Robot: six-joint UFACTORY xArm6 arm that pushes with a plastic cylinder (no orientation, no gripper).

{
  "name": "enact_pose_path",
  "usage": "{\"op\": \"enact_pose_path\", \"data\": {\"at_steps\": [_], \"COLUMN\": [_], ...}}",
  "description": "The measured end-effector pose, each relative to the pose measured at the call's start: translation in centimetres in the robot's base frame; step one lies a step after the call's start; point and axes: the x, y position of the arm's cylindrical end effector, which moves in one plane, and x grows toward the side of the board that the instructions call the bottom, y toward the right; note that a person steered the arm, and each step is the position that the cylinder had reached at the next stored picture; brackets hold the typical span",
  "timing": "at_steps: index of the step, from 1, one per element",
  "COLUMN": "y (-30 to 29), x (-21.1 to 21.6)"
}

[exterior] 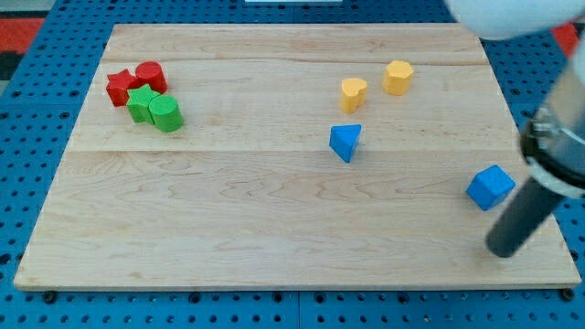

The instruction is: Move blue blocks towards bottom right

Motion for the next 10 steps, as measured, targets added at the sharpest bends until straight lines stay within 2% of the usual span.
{"op": "enact_pose_path", "data": {"at_steps": [1,3,4,5,6,9,10], "y": [3.2,2.3,-4.5,-8.4,-14.8,-11.8,-8.0], "x": [-1.7,-8.7,-8.3,-9.1,-10.2,-6.7,-6.7]}}
